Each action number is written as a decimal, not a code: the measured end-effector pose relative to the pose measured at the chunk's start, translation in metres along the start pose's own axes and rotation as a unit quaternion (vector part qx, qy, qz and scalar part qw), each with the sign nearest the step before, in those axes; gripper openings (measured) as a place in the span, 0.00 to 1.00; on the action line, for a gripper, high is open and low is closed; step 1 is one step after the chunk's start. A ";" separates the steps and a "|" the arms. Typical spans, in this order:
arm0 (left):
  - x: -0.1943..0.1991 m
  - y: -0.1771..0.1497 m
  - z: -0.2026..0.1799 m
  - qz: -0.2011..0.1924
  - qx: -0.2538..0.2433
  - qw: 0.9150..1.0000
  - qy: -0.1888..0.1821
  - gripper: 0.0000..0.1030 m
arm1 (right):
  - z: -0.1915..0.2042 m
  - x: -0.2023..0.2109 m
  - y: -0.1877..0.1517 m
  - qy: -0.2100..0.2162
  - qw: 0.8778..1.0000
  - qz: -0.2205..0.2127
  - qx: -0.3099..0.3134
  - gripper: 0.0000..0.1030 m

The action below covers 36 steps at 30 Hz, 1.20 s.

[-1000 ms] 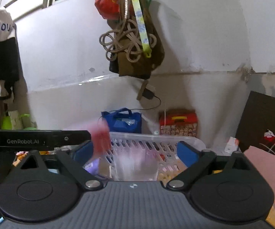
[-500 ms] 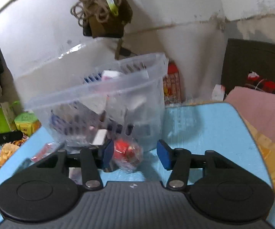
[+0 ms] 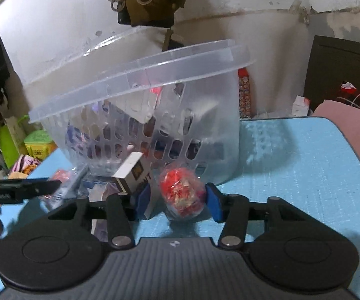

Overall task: Organize objects
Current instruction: 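Grasp a white-silver box with the left tool while the right tool grasps a red-wrapped candy, then lift the white-silver box and red candy over the basket and open both tools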

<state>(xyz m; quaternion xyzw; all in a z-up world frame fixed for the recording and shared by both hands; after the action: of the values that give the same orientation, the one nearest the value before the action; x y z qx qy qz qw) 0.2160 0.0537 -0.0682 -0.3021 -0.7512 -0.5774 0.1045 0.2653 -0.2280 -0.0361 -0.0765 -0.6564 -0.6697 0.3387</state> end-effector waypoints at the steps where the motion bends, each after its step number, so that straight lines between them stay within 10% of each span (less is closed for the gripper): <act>1: -0.004 -0.001 -0.003 0.007 -0.005 1.000 0.004 0.75 | 0.000 0.001 -0.001 -0.003 1.000 0.000 0.003 0.41; 5: -0.006 -0.003 -0.013 0.011 -0.023 1.000 0.017 0.70 | -0.002 0.008 -0.003 -0.006 1.000 -0.010 0.001 0.41; 9: -0.005 -0.004 -0.022 0.005 -0.030 1.000 -0.006 0.31 | 0.000 0.016 -0.004 -0.011 1.000 -0.028 0.005 0.41; 26: 0.037 0.002 -0.017 -0.134 -0.009 0.986 -0.098 0.31 | 0.005 0.046 -0.004 -0.024 0.992 -0.128 0.006 0.41; 36: 0.036 0.002 -0.016 -0.141 -0.006 0.984 -0.109 0.31 | 0.005 0.053 -0.004 -0.007 0.989 -0.149 -0.005 0.41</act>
<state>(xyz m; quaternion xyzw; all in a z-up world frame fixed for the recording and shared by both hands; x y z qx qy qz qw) 0.1852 0.0513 -0.0431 -0.2551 -0.7897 -0.5545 -0.0617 0.2216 -0.2427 -0.0096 0.0162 -0.6596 -0.7153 0.2305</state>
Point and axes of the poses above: each gripper's, at about its wrist camera, not at the fingertips, and x roughly against the way its jaws point, z to its left, y to its top, the point moved 5 cm from there along -x, roughly the way its jaws point, and after that the axes turned 7 degrees about -y, right-handed, at the moved point
